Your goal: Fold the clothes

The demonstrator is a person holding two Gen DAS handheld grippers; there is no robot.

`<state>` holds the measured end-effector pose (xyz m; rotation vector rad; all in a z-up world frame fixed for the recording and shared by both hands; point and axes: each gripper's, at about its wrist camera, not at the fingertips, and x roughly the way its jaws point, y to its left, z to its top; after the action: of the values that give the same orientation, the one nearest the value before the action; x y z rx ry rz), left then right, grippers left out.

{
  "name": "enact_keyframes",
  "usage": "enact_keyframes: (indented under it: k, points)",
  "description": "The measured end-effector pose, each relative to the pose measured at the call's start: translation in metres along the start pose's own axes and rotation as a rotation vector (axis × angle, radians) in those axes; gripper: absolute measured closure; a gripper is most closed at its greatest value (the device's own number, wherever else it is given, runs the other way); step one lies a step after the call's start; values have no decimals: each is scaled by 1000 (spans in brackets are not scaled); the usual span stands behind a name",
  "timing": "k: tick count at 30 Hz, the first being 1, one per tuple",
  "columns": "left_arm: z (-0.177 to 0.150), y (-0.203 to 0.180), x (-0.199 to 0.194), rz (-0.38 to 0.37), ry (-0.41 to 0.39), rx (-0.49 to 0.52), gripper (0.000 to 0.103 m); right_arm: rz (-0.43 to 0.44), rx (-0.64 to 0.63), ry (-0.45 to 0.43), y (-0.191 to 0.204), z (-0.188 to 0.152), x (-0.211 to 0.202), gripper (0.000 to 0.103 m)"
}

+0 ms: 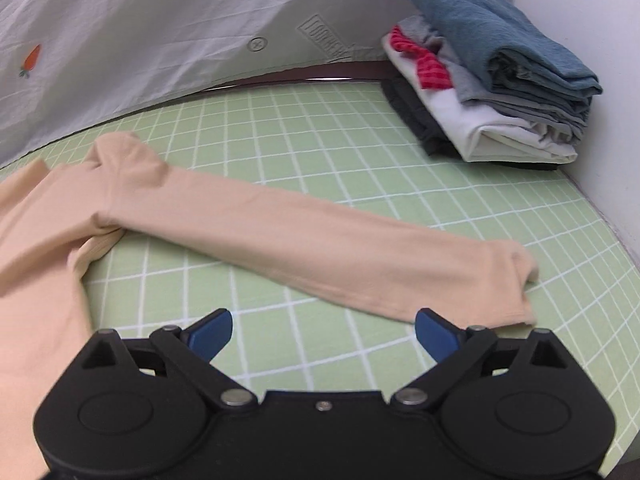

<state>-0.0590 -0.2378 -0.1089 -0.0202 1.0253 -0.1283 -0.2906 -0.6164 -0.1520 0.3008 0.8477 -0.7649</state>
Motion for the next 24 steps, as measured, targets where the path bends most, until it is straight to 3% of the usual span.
enact_keyframes:
  k: [6,12,16,21,24]
  points:
    - [3,69,-7,68,16,-53,1,119,-104,55,75,-22,-13,3]
    - [16,108,7,39,46,8,3,129,-101,92,128,-35,-22,3]
    - [26,124,25,4,81,72,10,104,-67,129,153,-47,-26,3]
    - [41,126,51,-81,135,173,27,58,5,151,174,-68,-31,0]
    - [50,121,61,-101,129,252,43,20,54,142,180,-72,-35,0]
